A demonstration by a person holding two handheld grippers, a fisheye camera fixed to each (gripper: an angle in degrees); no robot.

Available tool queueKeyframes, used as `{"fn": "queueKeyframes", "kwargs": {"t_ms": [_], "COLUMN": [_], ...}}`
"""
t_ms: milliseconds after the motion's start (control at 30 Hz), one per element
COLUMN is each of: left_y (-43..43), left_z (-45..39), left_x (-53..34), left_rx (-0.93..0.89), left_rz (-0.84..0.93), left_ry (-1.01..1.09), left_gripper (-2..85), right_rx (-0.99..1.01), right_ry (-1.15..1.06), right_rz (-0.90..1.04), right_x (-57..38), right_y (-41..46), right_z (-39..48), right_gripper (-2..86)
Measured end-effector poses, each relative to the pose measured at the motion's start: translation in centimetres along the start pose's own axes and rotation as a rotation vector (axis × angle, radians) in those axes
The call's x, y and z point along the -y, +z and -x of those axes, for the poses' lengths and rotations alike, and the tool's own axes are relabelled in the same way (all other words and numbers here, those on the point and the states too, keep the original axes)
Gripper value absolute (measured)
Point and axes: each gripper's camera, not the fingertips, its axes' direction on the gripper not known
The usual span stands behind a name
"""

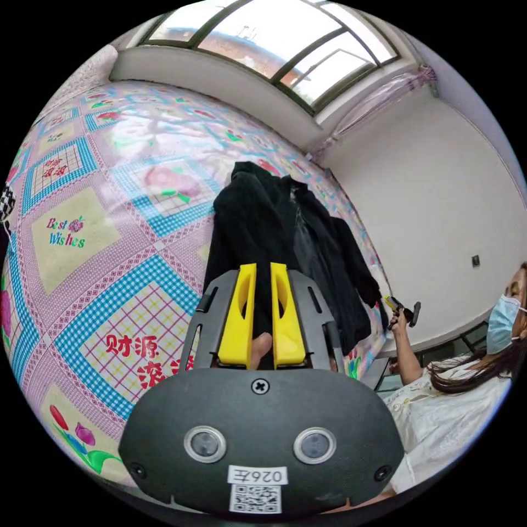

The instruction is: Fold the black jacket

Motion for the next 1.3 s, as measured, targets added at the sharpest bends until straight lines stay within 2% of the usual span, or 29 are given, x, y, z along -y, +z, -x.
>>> {"fn": "queueKeyframes", "kwargs": {"t_ms": [100, 167, 233, 333, 433, 533, 633, 733, 767, 900, 1000, 1167, 1300], "left_y": [2.2, 6.4, 13.4, 19.6, 22.8, 25.1, 25.0, 24.4, 24.5, 28.1, 31.6, 35.2, 36.9], "left_z": [-1.7, -2.8, -4.1, -6.6, -9.0, -9.2, -8.1, -7.3, -7.3, -7.0, -6.4, -6.2, -6.3], "left_x": [5.1, 8.1, 10.5, 9.7, 6.5, 3.3, 2.3, 3.4, 3.8, 7.7, 11.0, 15.6, 17.9], "left_rx": [-0.117, -0.211, -0.377, -0.475, -0.409, -0.409, -0.451, -0.35, -0.336, -0.328, -0.303, -0.158, -0.073], "left_rz": [-0.015, 0.071, 0.25, 0.366, 0.461, 0.542, 0.543, 0.502, 0.494, 0.493, 0.484, 0.436, 0.405], "left_ry": [0.103, 0.138, 0.129, 0.14, 0.228, 0.213, 0.154, 0.184, 0.185, 0.163, 0.097, 0.07, 0.087], "left_gripper": [7.9, 9.3, 10.4, 10.5, 11.6, 13.0, 13.5, 14.9, 15.4, 17.5, 18.1, 19.1, 22.0], "right_rx": [0.13, 0.173, 0.186, 0.182, 0.184, 0.197, 0.13, 0.005, -0.015, 0.105, 0.106, -0.049, -0.08], "right_ry": [0.013, -0.075, -0.11, -0.114, -0.112, -0.174, -0.276, -0.208, -0.193, -0.219, -0.399, -0.766, -0.877], "right_rz": [-0.143, -0.054, 0.015, 0.102, 0.188, 0.327, 0.287, 0.192, 0.245, 0.184, 0.17, 0.267, 0.305], "right_x": [-1.6, -4.1, -6.7, -10.9, -13.8, -15.5, -14.8, -15.4, -16.1, -19.8, -23.9, -32.9, -37.5], "right_y": [-5.0, -4.2, -2.5, 0.7, 4.3, 8.2, 4.0, 0.0, 0.8, 0.6, 1.8, 6.7, 9.0], "right_z": [-0.9, 2.1, 4.0, 5.1, 5.5, 7.8, 10.2, 7.3, 6.1, 7.8, 14.3, 25.1, 27.8], "right_gripper": [4.0, 3.8, 4.2, 8.4, 12.2, 4.5, 0.5, 1.3, 2.9, 7.7, 8.5, 9.9, 10.9]}}
